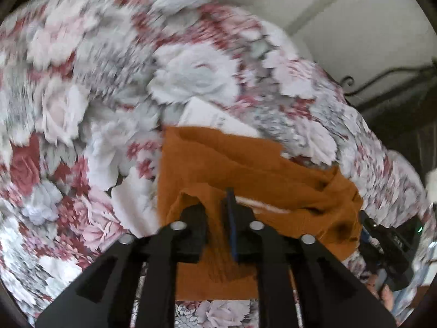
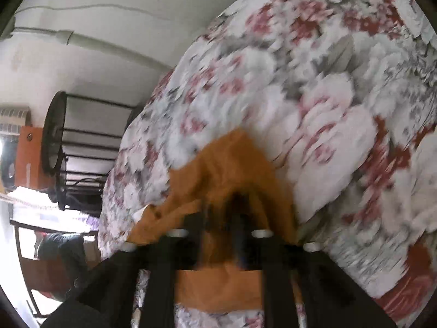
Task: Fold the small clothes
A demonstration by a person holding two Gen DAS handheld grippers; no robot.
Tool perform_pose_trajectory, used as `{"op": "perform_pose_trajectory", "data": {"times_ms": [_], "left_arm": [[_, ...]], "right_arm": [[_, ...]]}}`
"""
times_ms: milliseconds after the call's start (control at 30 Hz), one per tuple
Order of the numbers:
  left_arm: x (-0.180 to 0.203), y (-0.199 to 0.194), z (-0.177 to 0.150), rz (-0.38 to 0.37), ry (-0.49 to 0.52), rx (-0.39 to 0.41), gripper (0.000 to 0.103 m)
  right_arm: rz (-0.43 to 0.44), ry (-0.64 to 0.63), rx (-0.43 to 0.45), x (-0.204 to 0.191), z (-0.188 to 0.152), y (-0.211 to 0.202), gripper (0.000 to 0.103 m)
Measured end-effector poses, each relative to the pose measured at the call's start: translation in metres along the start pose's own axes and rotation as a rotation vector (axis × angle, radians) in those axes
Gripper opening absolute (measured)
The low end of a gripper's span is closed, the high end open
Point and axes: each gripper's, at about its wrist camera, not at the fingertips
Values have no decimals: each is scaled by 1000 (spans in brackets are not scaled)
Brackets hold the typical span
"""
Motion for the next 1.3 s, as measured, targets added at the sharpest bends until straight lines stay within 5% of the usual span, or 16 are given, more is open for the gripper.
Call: {"op": "perform_pose_trajectory", "data": {"times_ms": [67, 133, 267, 433, 633, 700, 800, 833, 933, 1067, 1300], "left_arm": [[-17, -5, 3, 26, -77, 30, 63], [-27, -15, 5, 47, -111, 73, 84], [-32, -31, 7, -38, -107, 88, 85], [-18, -29, 1, -73, -16, -1, 85], [8, -13, -13, -103, 92, -100, 85], [12, -15, -14, -87, 92, -63, 85], [5, -28, -8, -80, 45, 17, 85], [2, -34, -8, -84, 35, 39, 84], [6, -43, -7, -155, 59, 62, 85], [37, -42, -17, -229, 226, 42, 85], [83, -40, -49, -337, 501, 6, 85]], "right_arm": [[67, 48, 24, 5, 3, -10, 61], [73, 30, 55, 2, 4, -21, 61], [-20, -81, 27, -11, -4, -28, 60], [-6, -204, -107, -32, -30, -21, 47], [-71, -497, -395, -76, -66, 45, 46], [-72, -450, -311, -71, -51, 54, 46], [-73, -315, 131, -58, -18, 0, 49], [-58, -309, 180, -56, -12, -14, 52], [-22, -328, 139, -56, -6, -28, 52], [-13, -335, 3, -60, -17, -8, 52], [-107, -502, -190, -90, -45, 34, 52]]}}
Point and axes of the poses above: each gripper's, at about its wrist camera, not at the fingertips, and y roughly the way its jaws point, x to its right, z to its top, and after that the axes turned 6 degrees about z, right-handed
